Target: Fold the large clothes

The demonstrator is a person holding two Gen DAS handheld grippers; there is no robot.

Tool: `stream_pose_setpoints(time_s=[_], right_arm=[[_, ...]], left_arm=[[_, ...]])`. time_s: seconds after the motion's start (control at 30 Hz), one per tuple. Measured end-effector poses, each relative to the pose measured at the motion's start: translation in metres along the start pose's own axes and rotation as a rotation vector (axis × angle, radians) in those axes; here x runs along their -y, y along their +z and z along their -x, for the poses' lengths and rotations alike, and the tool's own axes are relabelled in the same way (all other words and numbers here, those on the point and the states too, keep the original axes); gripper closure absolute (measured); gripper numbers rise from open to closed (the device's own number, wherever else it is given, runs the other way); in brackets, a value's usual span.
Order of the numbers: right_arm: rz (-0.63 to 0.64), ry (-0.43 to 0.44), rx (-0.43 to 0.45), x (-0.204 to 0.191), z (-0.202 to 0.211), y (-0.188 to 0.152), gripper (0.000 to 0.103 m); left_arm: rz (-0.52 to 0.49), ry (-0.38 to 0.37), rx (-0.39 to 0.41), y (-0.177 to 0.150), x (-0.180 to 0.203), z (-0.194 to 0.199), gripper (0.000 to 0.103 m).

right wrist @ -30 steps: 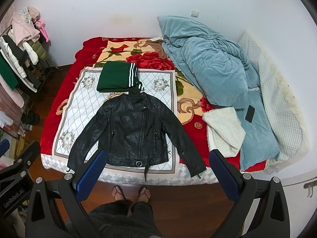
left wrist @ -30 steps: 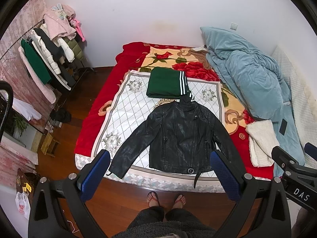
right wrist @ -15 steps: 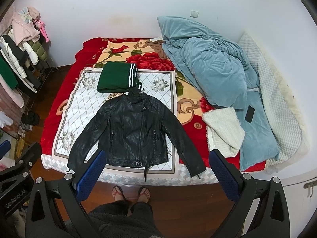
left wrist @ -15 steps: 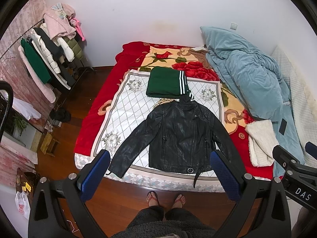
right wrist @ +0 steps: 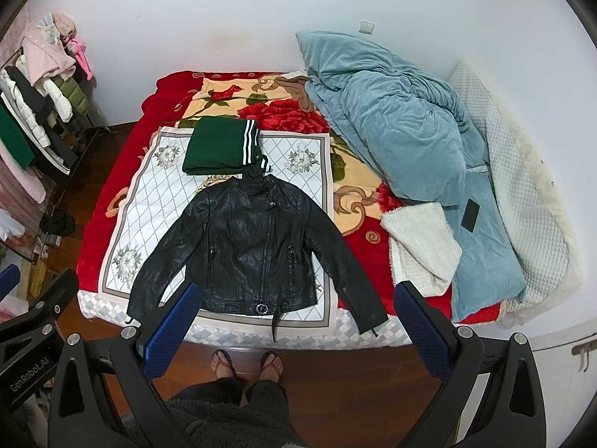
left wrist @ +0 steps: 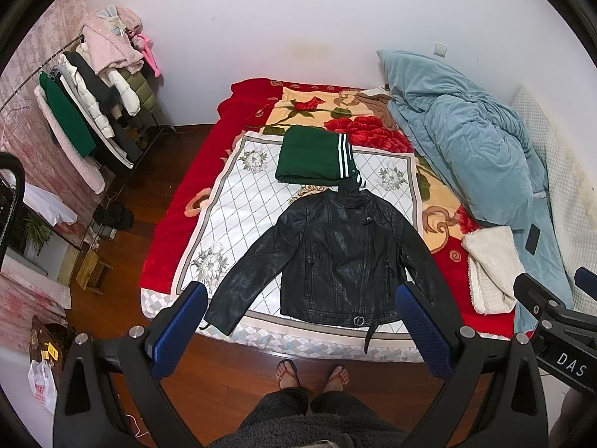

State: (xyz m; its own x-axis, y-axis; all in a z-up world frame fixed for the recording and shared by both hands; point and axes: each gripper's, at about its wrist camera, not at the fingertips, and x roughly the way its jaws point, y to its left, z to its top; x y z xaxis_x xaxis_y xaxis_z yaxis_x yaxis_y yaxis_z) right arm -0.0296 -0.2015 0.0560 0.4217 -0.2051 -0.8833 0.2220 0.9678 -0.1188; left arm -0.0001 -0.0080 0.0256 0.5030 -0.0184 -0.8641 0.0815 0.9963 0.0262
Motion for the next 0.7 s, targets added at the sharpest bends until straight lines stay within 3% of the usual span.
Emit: stream_pose_setpoints(time_s=[0.7], right_arm=[[-0.001, 0.002, 0.002, -0.002, 0.01, 0.006, 0.0]], left_arm=[[0.0, -0.003, 0.0, 0.0, 0.002, -0.002, 0.0]])
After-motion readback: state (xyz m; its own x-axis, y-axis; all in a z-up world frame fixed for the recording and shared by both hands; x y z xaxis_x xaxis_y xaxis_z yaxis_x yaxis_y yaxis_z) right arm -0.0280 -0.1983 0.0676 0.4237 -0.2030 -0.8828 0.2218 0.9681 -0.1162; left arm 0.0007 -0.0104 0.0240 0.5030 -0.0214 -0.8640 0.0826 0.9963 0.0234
